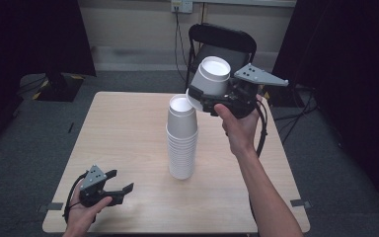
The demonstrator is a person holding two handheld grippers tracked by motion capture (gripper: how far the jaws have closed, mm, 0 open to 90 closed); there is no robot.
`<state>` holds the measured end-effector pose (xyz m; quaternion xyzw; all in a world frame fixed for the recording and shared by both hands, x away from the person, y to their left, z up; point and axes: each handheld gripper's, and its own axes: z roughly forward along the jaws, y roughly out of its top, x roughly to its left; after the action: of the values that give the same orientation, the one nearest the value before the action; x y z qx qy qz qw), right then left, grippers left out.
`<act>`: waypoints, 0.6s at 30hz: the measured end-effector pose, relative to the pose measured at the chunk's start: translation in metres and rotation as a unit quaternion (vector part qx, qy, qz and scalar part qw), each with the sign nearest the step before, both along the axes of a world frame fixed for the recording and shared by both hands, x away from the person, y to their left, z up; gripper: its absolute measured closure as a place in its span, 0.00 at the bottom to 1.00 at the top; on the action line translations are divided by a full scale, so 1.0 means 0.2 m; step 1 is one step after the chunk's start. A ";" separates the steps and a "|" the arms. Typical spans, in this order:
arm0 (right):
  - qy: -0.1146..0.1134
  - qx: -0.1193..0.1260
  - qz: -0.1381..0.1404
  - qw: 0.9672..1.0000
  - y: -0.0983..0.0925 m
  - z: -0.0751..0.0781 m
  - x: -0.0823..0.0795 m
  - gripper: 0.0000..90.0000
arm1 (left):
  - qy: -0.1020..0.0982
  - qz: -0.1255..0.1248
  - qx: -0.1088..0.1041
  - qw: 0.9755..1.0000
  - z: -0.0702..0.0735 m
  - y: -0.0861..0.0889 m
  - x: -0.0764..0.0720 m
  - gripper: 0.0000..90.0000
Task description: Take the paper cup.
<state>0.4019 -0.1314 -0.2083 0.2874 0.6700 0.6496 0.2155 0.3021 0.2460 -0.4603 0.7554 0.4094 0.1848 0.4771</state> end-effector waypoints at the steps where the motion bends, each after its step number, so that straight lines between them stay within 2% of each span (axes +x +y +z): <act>1: 0.002 0.000 -0.004 1.000 -0.02 0.00 0.00 0.19 | 0.000 -0.002 0.001 1.000 0.00 0.00 0.00 0.20; 5: 0.009 -0.002 -0.017 1.000 -0.07 -0.01 0.00 0.19 | -0.003 -0.007 0.005 1.000 0.00 0.00 0.00 0.24; 9: 0.017 -0.022 -0.029 0.999 -0.11 -0.03 -0.01 0.19 | -0.008 -0.004 0.003 1.000 0.00 -0.01 -0.01 0.24; 15: 0.034 -0.034 -0.036 0.998 -0.16 -0.09 -0.06 0.19 | -0.010 -0.026 0.001 1.000 0.00 -0.04 -0.02 0.23; 18: 0.044 -0.030 -0.037 0.998 -0.19 -0.12 -0.08 0.19 | -0.016 -0.029 0.004 0.999 0.00 -0.05 -0.02 0.23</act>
<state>0.3854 -0.1698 -0.2322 0.3337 0.6871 0.6073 0.2185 0.2990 0.2359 -0.4603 0.7657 0.3792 0.1841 0.4859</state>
